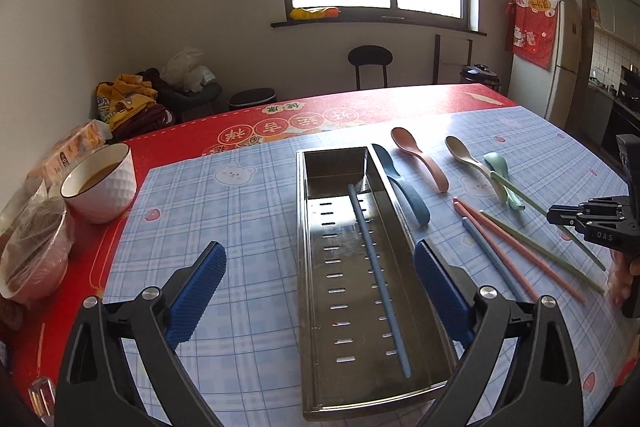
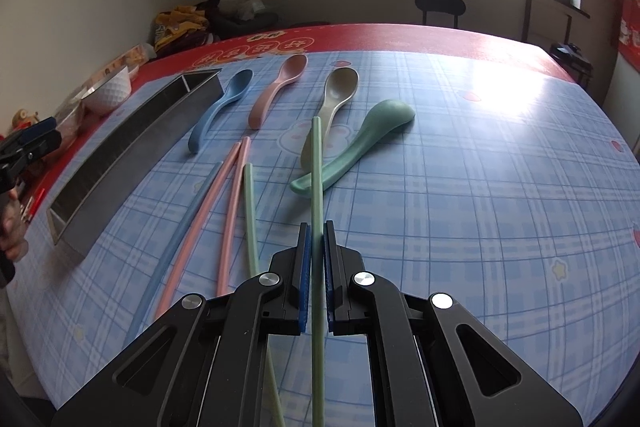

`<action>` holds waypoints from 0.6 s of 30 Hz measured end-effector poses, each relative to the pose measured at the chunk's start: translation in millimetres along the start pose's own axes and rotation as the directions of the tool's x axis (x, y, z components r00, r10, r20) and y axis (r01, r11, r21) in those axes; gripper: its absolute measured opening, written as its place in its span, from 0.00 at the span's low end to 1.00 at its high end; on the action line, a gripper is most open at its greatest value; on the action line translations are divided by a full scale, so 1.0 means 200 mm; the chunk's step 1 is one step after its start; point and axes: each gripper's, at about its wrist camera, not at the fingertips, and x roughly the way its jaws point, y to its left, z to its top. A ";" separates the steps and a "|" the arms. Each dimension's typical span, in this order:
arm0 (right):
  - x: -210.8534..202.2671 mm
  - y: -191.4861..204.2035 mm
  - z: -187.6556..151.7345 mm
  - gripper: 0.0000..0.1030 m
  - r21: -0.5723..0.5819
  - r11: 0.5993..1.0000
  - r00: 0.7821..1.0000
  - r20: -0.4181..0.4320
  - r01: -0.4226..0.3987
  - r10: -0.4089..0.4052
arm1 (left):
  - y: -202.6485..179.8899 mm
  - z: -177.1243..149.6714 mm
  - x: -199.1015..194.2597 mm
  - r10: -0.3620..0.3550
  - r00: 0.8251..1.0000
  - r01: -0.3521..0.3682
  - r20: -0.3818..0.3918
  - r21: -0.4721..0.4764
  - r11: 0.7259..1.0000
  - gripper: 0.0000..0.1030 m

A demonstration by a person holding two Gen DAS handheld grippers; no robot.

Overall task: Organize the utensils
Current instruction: 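Carry the green chopsticks into the steel tray and open the right tool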

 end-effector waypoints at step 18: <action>-0.04 -0.03 0.03 0.06 0.058 0.992 0.994 0.003 0.112 -0.113 | 0.10 -0.15 -0.01 -0.034 0.994 0.043 0.103 -0.087 0.995 0.94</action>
